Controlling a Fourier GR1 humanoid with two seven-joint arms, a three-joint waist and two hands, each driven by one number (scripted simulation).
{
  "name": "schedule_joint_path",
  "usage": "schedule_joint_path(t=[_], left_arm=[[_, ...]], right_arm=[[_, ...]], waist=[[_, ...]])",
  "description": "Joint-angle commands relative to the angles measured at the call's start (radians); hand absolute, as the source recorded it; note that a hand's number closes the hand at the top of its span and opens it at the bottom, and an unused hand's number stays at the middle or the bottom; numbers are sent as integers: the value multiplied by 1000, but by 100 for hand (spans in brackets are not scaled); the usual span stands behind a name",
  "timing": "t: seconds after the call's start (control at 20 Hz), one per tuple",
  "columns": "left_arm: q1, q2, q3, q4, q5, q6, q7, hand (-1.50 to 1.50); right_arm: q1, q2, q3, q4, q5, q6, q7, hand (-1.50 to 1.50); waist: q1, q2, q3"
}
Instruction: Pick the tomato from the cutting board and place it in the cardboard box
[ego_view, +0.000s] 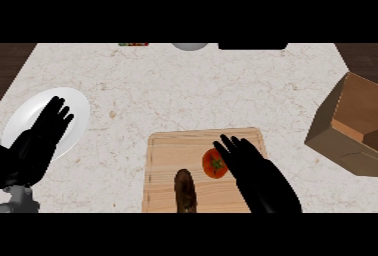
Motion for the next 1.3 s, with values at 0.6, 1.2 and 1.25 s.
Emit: schedule_joint_path(t=[0.6, 1.2, 1.25], left_arm=[[43, -22, 78, -102, -17, -57, 70, 0], [0, -34, 131, -16, -28, -112, 49, 0], [-49, -89, 80, 16, -82, -60, 39, 0]], right_arm=[[-48, 101, 61, 167, 153, -76, -2, -150], [-22, 64, 26, 186, 166, -59, -13, -150], [-33, 96, 55, 189, 190, -57, 8, -150]], waist=[[4, -1, 0], [0, 0, 0], [-1, 0, 0]])
